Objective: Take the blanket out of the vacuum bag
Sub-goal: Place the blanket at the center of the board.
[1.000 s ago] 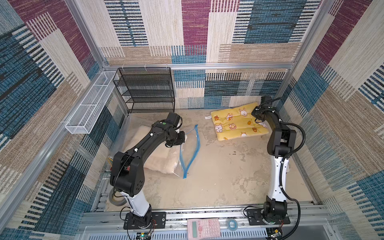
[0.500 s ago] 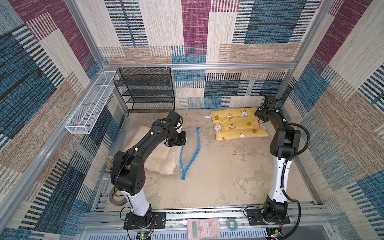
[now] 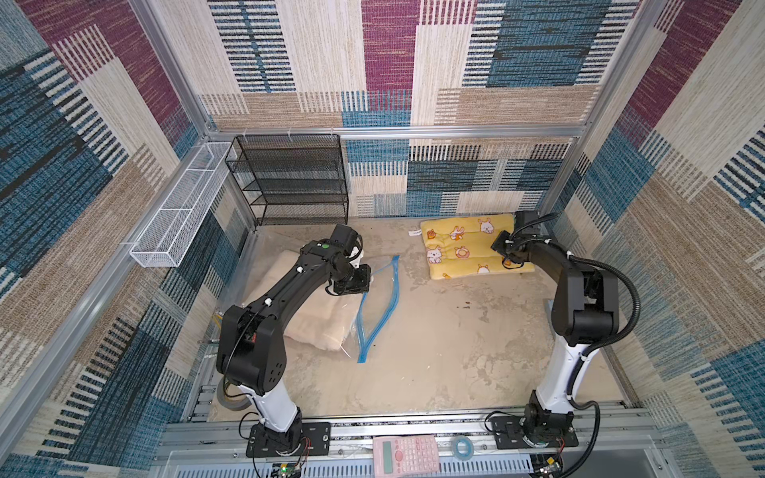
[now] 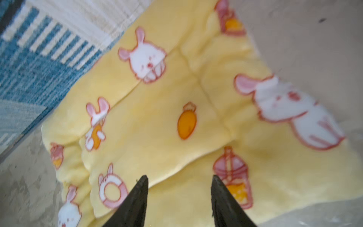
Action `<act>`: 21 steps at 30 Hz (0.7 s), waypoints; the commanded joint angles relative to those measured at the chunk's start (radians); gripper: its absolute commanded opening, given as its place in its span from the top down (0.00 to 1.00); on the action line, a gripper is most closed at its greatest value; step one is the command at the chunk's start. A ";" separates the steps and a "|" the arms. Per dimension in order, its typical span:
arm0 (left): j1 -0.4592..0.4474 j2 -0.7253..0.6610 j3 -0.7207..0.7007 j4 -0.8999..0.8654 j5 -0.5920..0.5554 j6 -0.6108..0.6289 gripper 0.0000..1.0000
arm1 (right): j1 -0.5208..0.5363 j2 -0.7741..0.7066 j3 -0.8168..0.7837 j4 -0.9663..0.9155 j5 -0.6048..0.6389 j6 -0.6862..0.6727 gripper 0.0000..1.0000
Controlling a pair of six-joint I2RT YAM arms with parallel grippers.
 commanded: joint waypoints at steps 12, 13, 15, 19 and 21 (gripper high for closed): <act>0.003 -0.038 -0.030 0.039 0.034 -0.005 1.00 | 0.079 0.089 -0.112 0.147 -0.082 -0.016 0.49; 0.003 -0.035 -0.030 0.039 0.036 -0.005 1.00 | 0.079 0.106 -0.095 0.138 -0.084 -0.019 0.49; 0.003 -0.036 -0.033 0.038 0.039 -0.005 1.00 | 0.079 0.145 -0.057 0.119 -0.076 -0.023 0.49; 0.005 -0.040 -0.035 0.039 0.039 -0.004 1.00 | 0.079 0.197 0.007 0.098 -0.071 -0.021 0.49; 0.006 -0.042 -0.037 0.039 0.039 -0.002 1.00 | 0.079 0.214 0.035 0.080 -0.072 -0.020 0.50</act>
